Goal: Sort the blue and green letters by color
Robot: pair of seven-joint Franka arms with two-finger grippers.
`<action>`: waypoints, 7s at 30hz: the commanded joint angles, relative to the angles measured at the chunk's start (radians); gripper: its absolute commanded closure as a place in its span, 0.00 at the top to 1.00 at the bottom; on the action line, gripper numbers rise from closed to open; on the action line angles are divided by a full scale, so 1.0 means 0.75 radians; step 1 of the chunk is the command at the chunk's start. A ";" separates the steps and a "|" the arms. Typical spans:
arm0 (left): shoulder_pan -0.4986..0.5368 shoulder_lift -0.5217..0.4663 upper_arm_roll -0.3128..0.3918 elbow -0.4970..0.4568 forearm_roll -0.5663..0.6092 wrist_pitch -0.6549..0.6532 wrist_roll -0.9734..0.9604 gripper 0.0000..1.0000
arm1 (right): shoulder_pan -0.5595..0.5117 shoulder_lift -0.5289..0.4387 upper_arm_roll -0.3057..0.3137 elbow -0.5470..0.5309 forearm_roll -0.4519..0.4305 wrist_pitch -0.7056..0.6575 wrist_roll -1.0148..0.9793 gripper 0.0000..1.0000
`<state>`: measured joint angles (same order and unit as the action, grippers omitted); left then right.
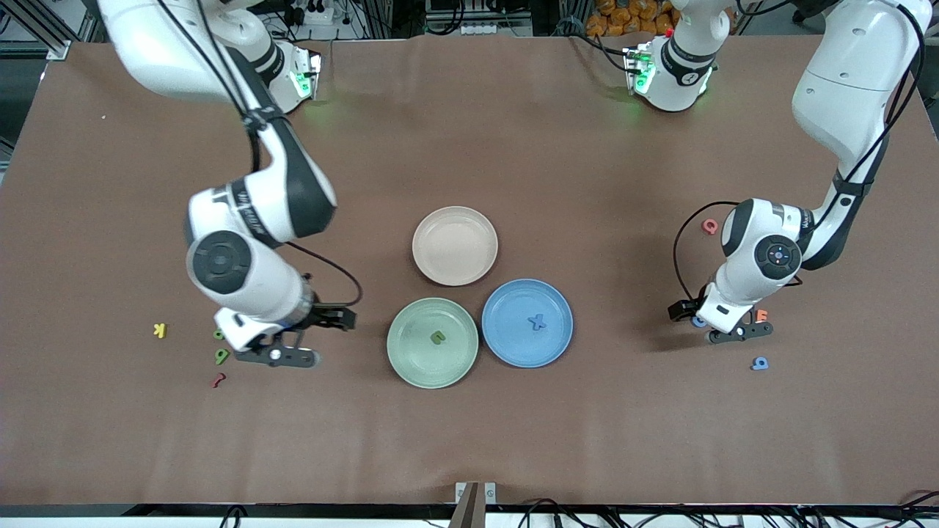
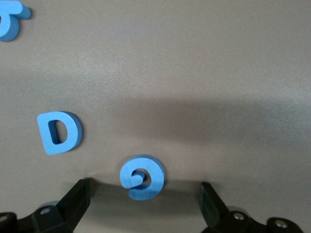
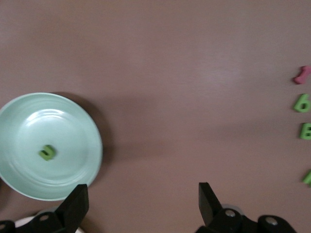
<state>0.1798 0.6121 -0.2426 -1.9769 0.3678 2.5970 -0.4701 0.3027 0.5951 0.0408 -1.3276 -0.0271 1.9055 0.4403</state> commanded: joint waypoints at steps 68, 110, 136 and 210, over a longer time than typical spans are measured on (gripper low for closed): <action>-0.397 0.082 -0.214 0.484 -0.063 -0.327 -0.801 0.14 | -0.629 -0.286 0.007 -1.245 -0.019 1.098 -0.139 0.76; -0.714 0.223 -0.014 0.650 -0.016 -0.325 -0.873 1.00 | -0.614 -0.198 0.007 -1.267 -0.019 1.225 -0.100 0.00; -0.119 -0.069 -0.034 0.219 -0.014 -0.276 -0.120 1.00 | -0.299 -0.325 0.025 -0.936 -0.001 0.605 0.388 0.00; 0.163 0.098 -0.041 0.235 0.005 -0.108 -0.038 0.00 | 0.251 0.383 0.003 0.070 0.126 0.507 0.998 0.82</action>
<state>0.2954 0.6809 -0.2678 -1.8078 0.3509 2.5085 -0.5091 0.4900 0.8645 0.0475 -1.3132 0.0884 2.3036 1.1794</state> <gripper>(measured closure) 0.674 0.573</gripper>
